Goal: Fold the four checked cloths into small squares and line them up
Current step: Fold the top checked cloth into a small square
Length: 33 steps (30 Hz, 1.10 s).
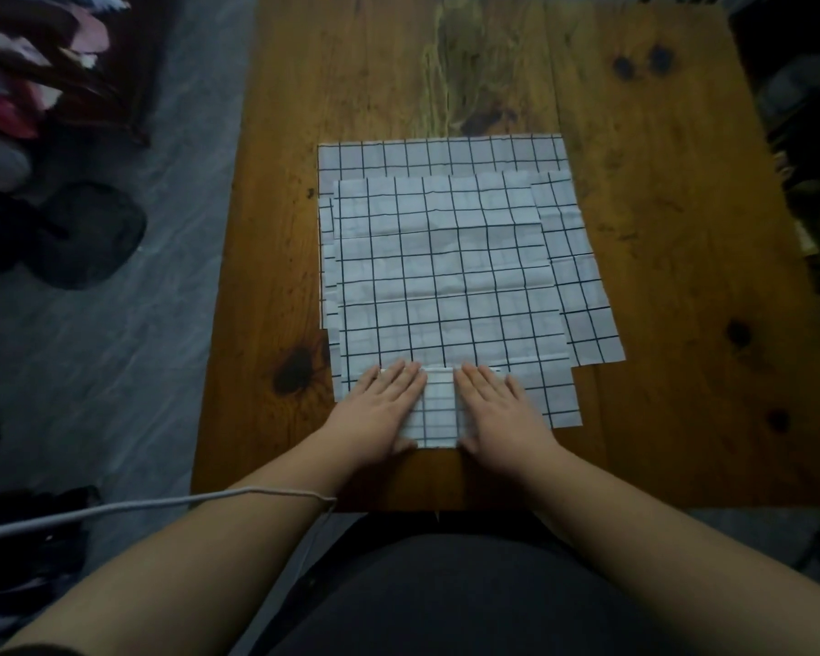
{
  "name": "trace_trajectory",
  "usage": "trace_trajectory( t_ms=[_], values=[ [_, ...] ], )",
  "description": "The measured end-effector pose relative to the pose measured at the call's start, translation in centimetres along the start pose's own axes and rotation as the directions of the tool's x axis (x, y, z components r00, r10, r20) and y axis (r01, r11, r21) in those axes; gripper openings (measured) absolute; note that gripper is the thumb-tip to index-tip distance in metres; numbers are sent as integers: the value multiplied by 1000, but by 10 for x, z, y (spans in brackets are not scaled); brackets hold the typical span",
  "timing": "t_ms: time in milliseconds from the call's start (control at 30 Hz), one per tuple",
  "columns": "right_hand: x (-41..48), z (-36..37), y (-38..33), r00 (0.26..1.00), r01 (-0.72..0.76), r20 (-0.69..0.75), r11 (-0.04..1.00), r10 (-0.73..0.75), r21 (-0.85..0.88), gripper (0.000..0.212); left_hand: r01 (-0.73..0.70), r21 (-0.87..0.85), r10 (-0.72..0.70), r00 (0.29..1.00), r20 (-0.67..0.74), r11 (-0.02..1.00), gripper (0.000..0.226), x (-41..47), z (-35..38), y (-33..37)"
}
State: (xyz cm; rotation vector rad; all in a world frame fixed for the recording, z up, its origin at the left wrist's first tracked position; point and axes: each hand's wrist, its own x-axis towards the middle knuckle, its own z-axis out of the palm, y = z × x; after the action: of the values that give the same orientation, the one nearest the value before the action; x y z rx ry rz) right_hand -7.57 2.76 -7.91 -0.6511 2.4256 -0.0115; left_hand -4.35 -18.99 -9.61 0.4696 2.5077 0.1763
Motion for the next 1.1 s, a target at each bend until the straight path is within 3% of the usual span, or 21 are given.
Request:
trace_trajectory(
  t_ms=[300,467,733,1100],
  values=[
    [-9,-2,15,996,-83,-6,995,83,54,100,35,27,-36,999,38,999,96,-12,-3,-8],
    [-7,-8,-7,996,66,-66,997,-64,35,88,-29,14,30,999,-26,999,88,0,-11,21],
    [-1,3,-2,997,73,-14,997,-73,6,76,-31,-34,30,999,-10,999,83,6,2,24],
    [-8,5,23,999,-54,-2,997,54,56,99,41,-52,-40,999,10,998,93,-17,9,-14]
  ],
)
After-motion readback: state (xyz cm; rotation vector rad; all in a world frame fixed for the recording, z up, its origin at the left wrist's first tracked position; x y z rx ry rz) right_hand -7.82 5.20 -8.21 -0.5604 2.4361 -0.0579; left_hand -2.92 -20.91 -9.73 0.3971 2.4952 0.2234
